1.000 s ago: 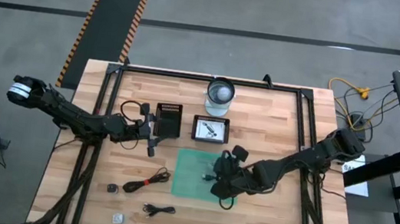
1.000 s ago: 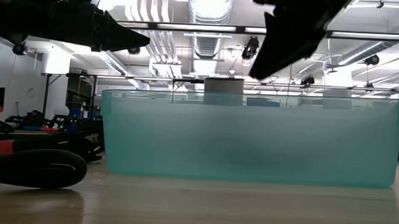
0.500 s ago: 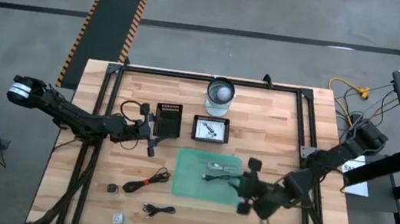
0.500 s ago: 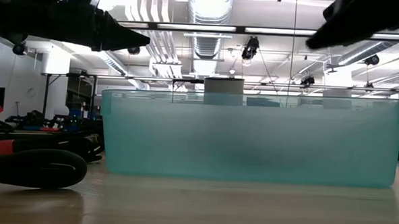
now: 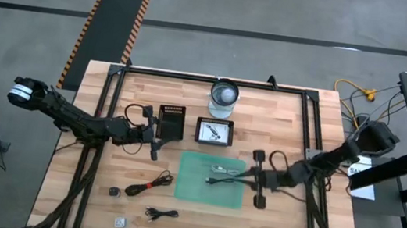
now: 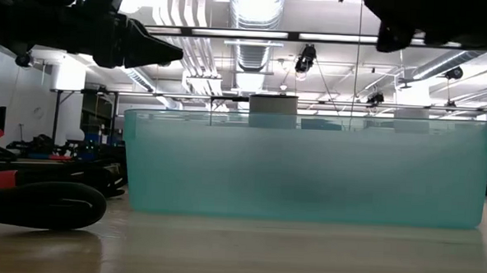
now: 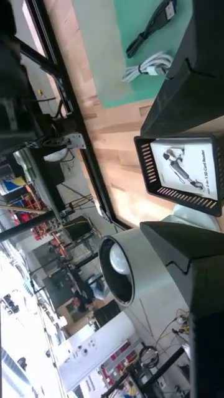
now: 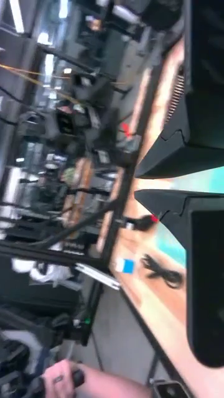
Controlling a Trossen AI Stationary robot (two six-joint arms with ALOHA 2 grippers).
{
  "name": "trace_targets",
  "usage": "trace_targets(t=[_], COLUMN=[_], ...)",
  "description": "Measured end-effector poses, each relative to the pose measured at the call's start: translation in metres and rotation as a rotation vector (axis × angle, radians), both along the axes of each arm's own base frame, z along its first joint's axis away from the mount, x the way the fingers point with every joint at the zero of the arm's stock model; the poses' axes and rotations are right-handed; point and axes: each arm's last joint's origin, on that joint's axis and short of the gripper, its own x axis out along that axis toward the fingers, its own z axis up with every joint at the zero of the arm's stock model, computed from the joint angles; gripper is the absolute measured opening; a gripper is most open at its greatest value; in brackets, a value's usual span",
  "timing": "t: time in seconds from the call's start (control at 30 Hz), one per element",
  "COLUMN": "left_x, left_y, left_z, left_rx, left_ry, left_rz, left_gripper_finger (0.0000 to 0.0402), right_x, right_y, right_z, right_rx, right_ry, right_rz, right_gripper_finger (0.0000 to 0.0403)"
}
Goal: Pick and place items into bin
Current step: Put the top black charger cable into the green bin
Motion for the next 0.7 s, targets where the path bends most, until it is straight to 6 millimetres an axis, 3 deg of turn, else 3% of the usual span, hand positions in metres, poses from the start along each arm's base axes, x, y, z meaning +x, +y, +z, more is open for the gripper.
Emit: trace_targets(t=[0.17, 0.33, 0.5, 0.6, 0.7], left_x=[0.000, 0.000, 0.001, 0.001, 0.001], left_y=[0.000, 0.000, 0.000, 0.000, 0.000], left_z=[0.000, 0.000, -0.001, -0.002, -0.002], left_rx=[0.049, 0.045, 0.042, 0.041, 0.041], left_ry=[0.014, 0.012, 0.017, 0.021, 0.021], left_rz=[0.001, 0.000, 0.000, 0.000, 0.000], left_gripper_finger=[0.0215, 0.0215, 0.0215, 0.0215, 0.0215], right_x=[0.006, -0.005, -0.023, -0.038, -0.049], right_y=[-0.039, -0.074, -0.083, -0.084, -0.088], right_z=[0.005, 0.007, 0.007, -0.002, 0.001], right_rx=[-0.044, -0.044, -0.030, -0.118, -0.091], right_ry=[-0.059, -0.081, -0.118, -0.104, -0.166], right_rz=[0.011, -0.190, -0.218, -0.231, -0.346], right_gripper_finger=[0.0027, 0.0027, 0.0027, 0.0027, 0.0027])
